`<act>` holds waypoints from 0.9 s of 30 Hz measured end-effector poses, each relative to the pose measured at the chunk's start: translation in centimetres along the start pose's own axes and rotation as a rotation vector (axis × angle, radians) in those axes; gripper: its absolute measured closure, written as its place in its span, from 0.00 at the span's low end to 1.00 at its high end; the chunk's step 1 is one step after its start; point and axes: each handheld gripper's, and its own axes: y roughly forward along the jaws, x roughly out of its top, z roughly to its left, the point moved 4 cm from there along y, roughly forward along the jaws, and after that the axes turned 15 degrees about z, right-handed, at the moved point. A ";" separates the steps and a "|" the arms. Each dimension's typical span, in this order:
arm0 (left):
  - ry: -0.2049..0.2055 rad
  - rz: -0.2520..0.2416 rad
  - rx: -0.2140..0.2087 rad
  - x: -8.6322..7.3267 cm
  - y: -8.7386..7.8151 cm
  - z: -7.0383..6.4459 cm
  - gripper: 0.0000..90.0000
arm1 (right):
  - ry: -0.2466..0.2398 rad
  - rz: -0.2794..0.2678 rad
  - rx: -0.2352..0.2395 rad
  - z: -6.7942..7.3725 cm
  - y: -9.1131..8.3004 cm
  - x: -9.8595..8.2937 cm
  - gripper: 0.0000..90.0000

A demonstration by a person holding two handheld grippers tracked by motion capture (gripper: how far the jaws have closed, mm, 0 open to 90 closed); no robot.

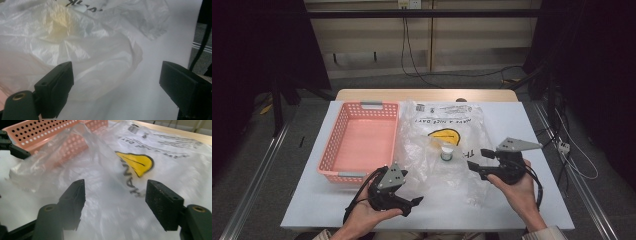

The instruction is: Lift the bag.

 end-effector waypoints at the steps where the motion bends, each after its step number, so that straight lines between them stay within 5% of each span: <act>1: -0.006 -0.003 0.002 -0.2 0.1 0.0 0.13 | 0.006 -0.002 -0.009 -0.1 -0.4 -0.7 0.32; 7: -0.001 -0.012 0.005 -0.3 0.8 0.1 0.16 | 0.051 0.040 -0.010 -0.9 -1.2 -4.5 0.25; 15: 0.024 0.011 0.014 -0.5 1.6 0.0 0.34 | 0.014 0.116 0.046 0.8 -0.5 -7.5 0.26; 21: 0.026 0.059 0.008 -0.9 2.6 0.5 0.54 | -0.029 0.235 0.085 2.1 1.5 -8.9 0.36; 27: 0.034 0.073 0.012 -1.0 2.8 0.6 0.71 | -0.061 0.309 0.068 2.3 2.8 -8.9 0.59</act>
